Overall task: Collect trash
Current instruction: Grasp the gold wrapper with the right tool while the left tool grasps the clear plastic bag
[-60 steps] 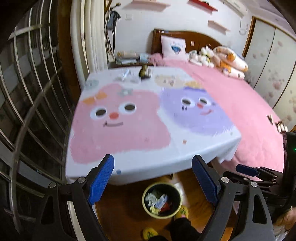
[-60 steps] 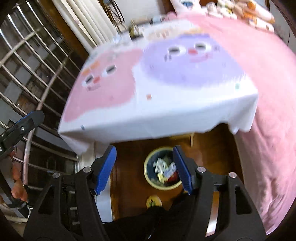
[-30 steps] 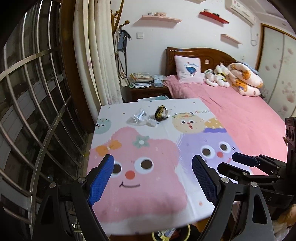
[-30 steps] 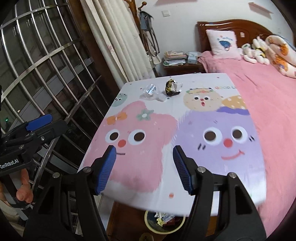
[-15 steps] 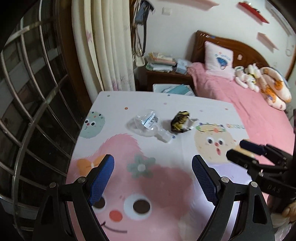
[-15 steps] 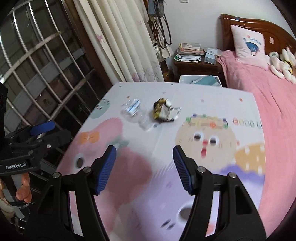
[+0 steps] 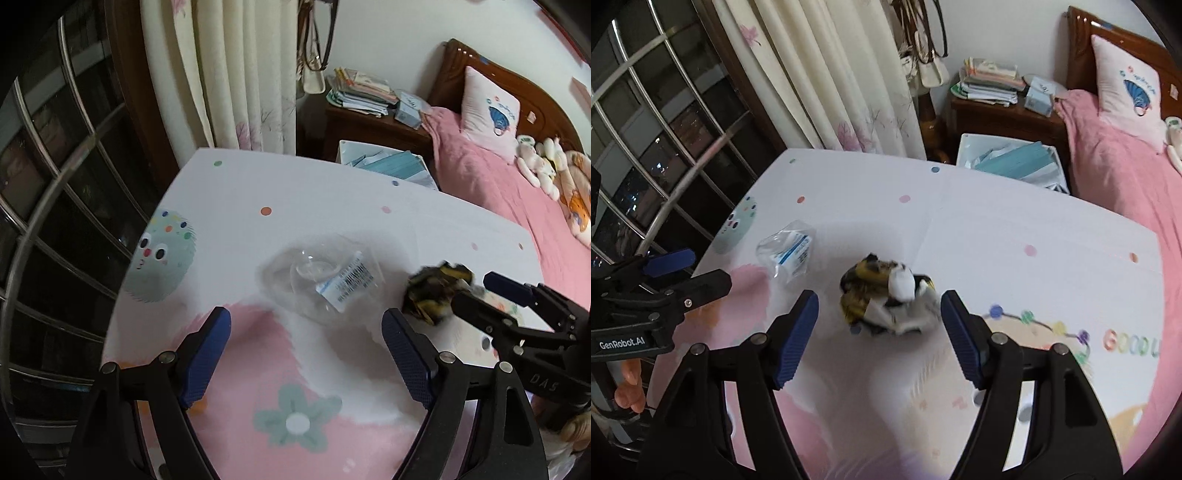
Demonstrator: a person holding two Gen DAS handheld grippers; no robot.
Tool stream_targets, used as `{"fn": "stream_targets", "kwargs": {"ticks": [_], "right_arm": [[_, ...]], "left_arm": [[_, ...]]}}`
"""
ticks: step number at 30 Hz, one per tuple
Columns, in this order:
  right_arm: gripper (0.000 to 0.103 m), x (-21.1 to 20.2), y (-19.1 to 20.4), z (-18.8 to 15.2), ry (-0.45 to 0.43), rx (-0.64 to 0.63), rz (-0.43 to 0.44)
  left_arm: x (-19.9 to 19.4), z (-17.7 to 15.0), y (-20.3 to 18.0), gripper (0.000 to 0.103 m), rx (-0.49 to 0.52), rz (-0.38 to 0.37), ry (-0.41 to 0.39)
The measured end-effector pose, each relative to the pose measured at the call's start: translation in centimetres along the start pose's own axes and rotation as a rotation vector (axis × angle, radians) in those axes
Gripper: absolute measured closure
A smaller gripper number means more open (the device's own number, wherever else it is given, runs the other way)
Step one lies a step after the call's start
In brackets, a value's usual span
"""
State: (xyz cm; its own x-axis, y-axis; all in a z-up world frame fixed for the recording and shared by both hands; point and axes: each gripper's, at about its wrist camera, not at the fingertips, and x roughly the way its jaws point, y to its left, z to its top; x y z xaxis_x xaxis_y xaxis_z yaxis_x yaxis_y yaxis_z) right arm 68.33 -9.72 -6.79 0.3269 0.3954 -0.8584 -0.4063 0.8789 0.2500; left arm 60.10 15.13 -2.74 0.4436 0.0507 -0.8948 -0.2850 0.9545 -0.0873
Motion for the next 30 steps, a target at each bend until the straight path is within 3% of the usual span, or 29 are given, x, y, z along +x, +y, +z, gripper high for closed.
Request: {"fn": "stream_targets", "kwargs": {"ticks": [7,13,17,23,30], "right_arm": [[0.037,4.7,-0.3,0.6,0.04,0.002,0.011],[0.044,5.4,-0.7,0.2,0.028,0.005,0.044],[0.048,5.2,-1.4,-0.3,0.024,0.012,0.059],[0.059,3.6,-1.3,-1.3,0.012,0.027,0.063],[0.065,1.7,-1.9,-2.6,0.007,0.083,0.049]], "left_arm": [[6.0,1.2,1.3,0.026,-0.056,-0.041,0.034],[9.3,1.5,1.4,0.03,-0.095,-0.08,0.043],[10.8,2.0,1.0,0.041,-0.107,-0.098,0.052],[12.1,2.8,0.1,0.068,-0.123,-0.122,0.053],[11.0,2.8,-2.3,0.075,-0.088,-0.097,0.022]]}}
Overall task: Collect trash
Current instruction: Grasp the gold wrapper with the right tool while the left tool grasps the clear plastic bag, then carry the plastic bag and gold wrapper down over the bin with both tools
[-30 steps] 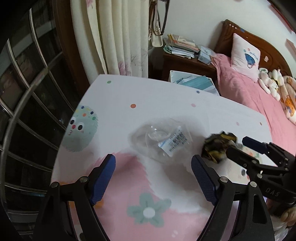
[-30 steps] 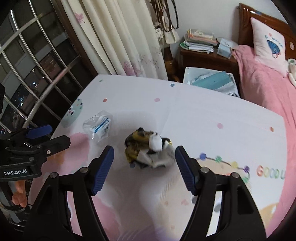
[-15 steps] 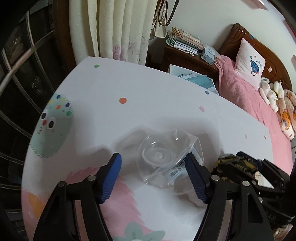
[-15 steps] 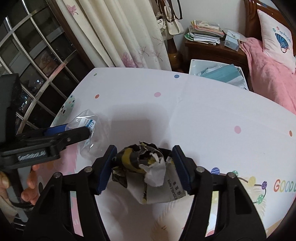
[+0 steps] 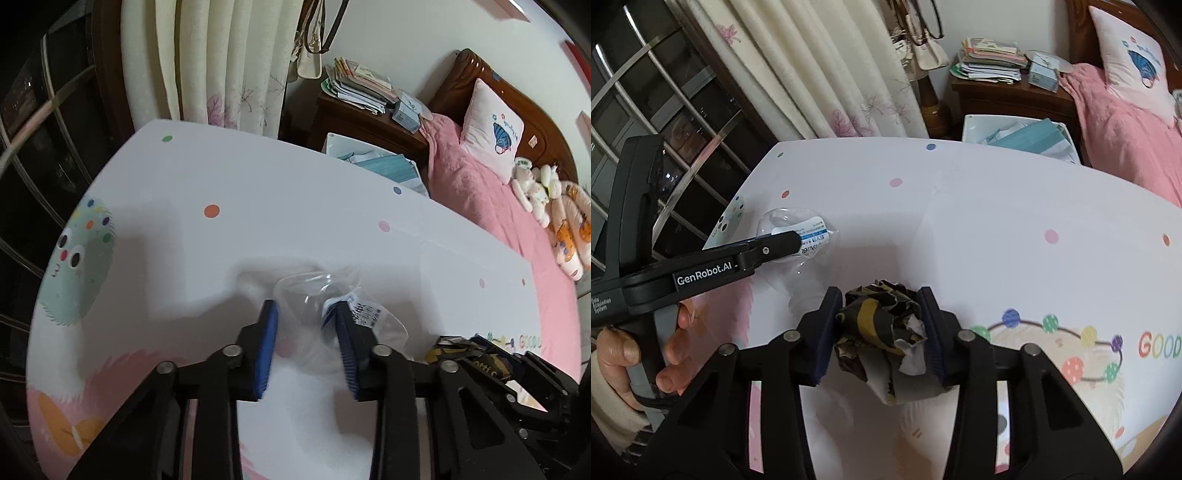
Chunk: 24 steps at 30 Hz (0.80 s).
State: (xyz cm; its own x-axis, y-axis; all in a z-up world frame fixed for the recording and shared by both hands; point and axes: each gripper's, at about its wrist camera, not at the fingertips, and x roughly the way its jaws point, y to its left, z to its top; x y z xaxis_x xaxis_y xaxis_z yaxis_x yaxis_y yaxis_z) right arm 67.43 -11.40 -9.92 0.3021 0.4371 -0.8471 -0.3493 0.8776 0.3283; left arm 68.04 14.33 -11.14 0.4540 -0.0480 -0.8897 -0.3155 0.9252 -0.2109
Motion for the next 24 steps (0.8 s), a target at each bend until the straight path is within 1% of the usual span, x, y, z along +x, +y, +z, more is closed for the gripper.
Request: {"fn": "stream_targets", "kwargs": {"ticks": [5,7,11,15,18,21,24], "right_arm": [[0.066,-2.9,-0.3,-2.1,-0.018,0.051,0.008],[0.066,-4.3,-0.2,-3.1,-0.027,0.066,0.01],[0.066,-8.5,0.7,-6.3,-0.059,0.112,0.02],[0.066,-12.7,2.6,-10.2,-0.087,0.146,0.012],[0.066,-16.4,4.6,-14.0,-0.108,0.173,-0.002],[0.066,-20.0,7.4,-17.9,-0.135,0.185,-0.03],[0.066,-23.6,10.3,-22.1,-0.165,0.209,-0.051]], "left_arm": [[-2.8,-1.7,-1.5,0.076,0.051,-0.002,0.0],[-4.4,-2.9,-2.3,0.077,0.079,-0.011,0.0],[-8.9,-5.9,-3.2,0.077,0.147,-0.023,-0.026],[-14.8,-10.4,-3.2,0.077,0.221,-0.053,-0.056],[-19.2,-14.1,-2.9,0.077,0.275,-0.082,-0.075],[-24.4,-18.8,-1.6,0.077,0.346,-0.104,-0.094],[-28.3,-22.9,-0.1,0.077,0.396,-0.125,-0.105]]}}
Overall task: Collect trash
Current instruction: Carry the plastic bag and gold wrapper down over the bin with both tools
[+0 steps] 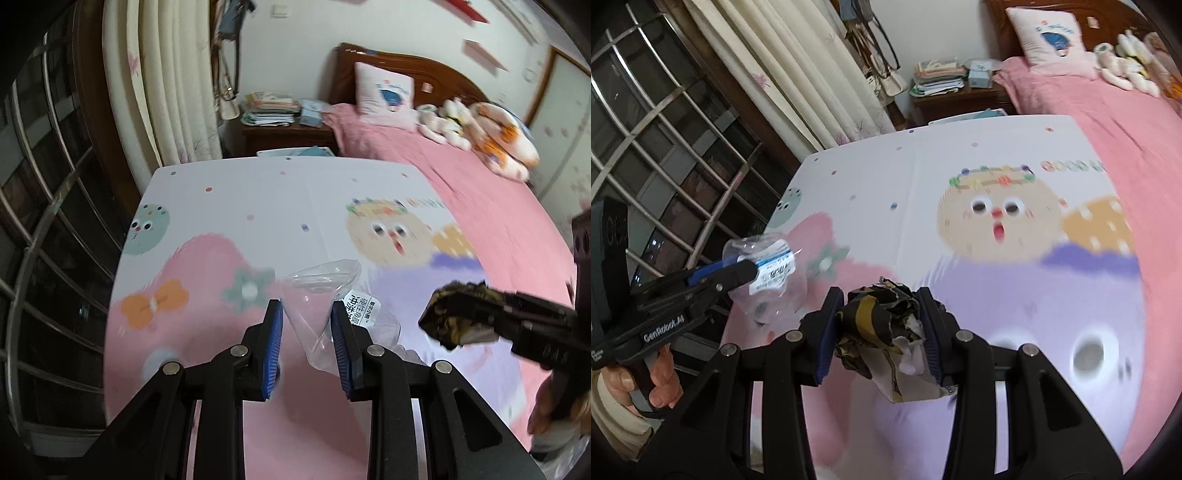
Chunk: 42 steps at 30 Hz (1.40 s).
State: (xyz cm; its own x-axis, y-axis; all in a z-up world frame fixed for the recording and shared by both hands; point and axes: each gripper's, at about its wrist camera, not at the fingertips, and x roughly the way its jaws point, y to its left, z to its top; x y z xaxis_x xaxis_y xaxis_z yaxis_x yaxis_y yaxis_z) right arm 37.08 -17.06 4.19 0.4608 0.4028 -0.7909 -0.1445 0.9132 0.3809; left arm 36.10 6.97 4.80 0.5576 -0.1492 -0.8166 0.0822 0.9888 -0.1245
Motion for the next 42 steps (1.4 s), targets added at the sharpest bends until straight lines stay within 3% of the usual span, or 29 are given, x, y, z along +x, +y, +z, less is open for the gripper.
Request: {"fn": "stream_targets", "kwargs": {"ticks": [4,12,21,25,32,42], "right_arm": [[0.066,-5.7,3.3,-6.2,-0.043,0.025,-0.036],[0.066,-11.8,10.1,-17.4,-0.05,0.057,-0.079],[0.066,-12.2,13.9,-26.4,0.061,0.067,-0.11],[0.066,-10.7,13.5,-30.1,0.123,0.098,-0.124],[0.066,-5.6,9.0,-36.0,0.201,0.227,-0.154],[0.065,5.1,-0.7,-44.3,0.258,0.361,-0.2]], "left_arm": [[-6.2,-5.7,-0.2,0.077,0.051,-0.044,-0.017],[-15.8,-16.2,1.7,0.077,0.118,-0.12,-0.027],[-20.1,-27.1,2.4,0.077,0.209,-0.153,0.045],[-19.3,-31.6,1.8,0.077,0.234,-0.164,0.106],[-14.4,-38.3,0.7,0.077,0.259,-0.149,0.232],[-2.1,-45.4,-1.1,0.077,0.254,-0.126,0.33]]}}
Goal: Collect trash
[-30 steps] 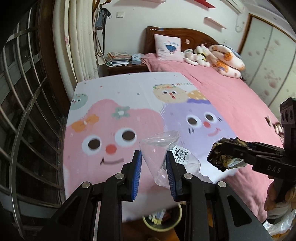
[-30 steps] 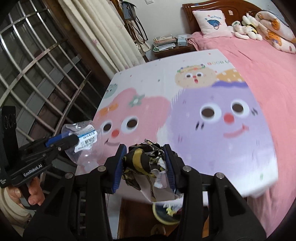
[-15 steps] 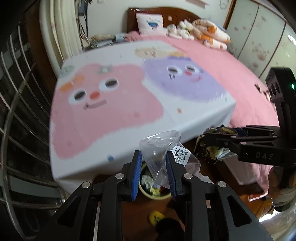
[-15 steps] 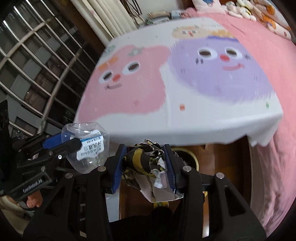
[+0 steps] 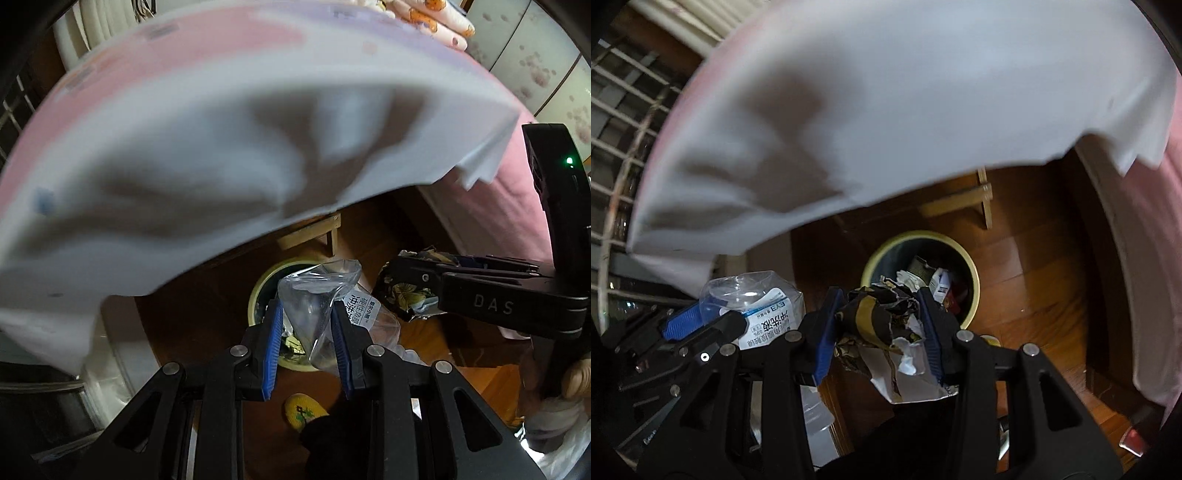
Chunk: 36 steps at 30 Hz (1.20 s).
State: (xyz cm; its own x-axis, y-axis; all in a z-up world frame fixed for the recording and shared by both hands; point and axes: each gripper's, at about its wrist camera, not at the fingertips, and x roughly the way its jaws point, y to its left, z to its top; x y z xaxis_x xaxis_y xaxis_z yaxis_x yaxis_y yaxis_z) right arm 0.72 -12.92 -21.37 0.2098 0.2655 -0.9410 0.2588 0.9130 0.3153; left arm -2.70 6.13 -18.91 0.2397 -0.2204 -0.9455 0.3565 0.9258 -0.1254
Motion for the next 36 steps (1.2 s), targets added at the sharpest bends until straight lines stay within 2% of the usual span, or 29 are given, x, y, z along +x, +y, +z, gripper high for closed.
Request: {"fn": "stream_targets", "kwargs": {"ticks": [6,10,12,15,19,24,36], "right_arm": [[0.064,7.0,-3.7,-0.8,0.035,0.016,-0.001],[0.06,10.5,-5.4,-0.3,0.068,0.059,0.02],[0.056,11.8,-5.8,-0.2,0.081,0.076,0.026],[0.05,12.9,-5.9,-0.5,0.085,0.077,0.029],[0.048,13.1,-5.3,-0.7,0.086,0.049,0.026],[0.047,12.0,-4.4,-0.8,0.08,0.016,0.009],[0.038,6.0,-2.0,0.3,0.016,-0.066,-0.039]], "left_arm": [[6.6,-1.5,0.7,0.077,-0.021,0.003,0.026],[9.2,-1.8,1.3,0.076,-0.015,0.023,0.044],[10.0,-2.3,1.7,0.06,-0.022,0.032,0.062],[10.8,-2.7,2.3,0.044,-0.043,0.031,0.084],[10.4,-2.7,2.6,0.041,-0.065,0.038,0.084],[8.7,-1.8,2.3,0.034,-0.096,0.065,0.042],[1.8,1.0,2.6,0.034,-0.201,0.092,0.005]]}}
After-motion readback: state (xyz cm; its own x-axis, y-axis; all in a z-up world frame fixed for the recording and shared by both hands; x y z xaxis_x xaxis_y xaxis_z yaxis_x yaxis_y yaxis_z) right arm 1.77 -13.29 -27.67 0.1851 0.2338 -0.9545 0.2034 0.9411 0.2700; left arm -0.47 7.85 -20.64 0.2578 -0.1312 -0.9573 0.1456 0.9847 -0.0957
